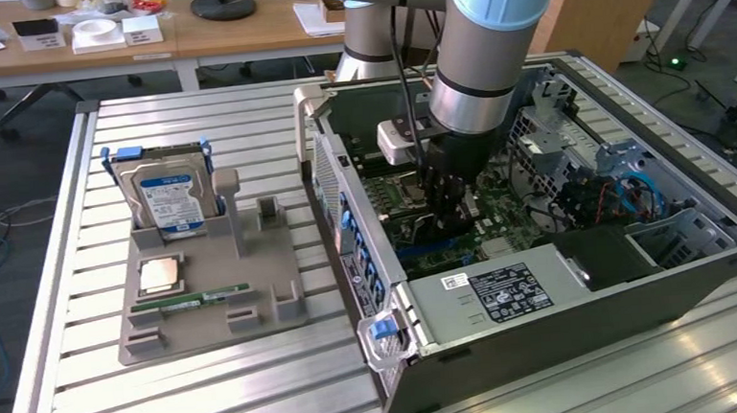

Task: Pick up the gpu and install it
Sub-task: 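Insert the gpu into the slot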

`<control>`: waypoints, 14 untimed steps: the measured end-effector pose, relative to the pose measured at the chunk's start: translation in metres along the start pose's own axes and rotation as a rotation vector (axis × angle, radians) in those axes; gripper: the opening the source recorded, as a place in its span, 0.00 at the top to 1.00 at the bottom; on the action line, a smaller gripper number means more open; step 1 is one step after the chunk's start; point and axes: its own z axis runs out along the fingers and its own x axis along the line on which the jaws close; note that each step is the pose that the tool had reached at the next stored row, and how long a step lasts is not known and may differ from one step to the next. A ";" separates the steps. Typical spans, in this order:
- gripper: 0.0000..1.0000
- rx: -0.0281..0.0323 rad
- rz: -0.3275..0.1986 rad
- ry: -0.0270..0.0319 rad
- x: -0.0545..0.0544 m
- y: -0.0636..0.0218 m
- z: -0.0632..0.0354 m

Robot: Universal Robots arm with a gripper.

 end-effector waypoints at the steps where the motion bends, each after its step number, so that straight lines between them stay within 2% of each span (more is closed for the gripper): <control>1: 0.74 0.0000 0.000 0.0000 0.000 0.0000 0.0000; 14: 0.74 0.0001 0.000 -0.0001 0.000 0.0000 -0.0002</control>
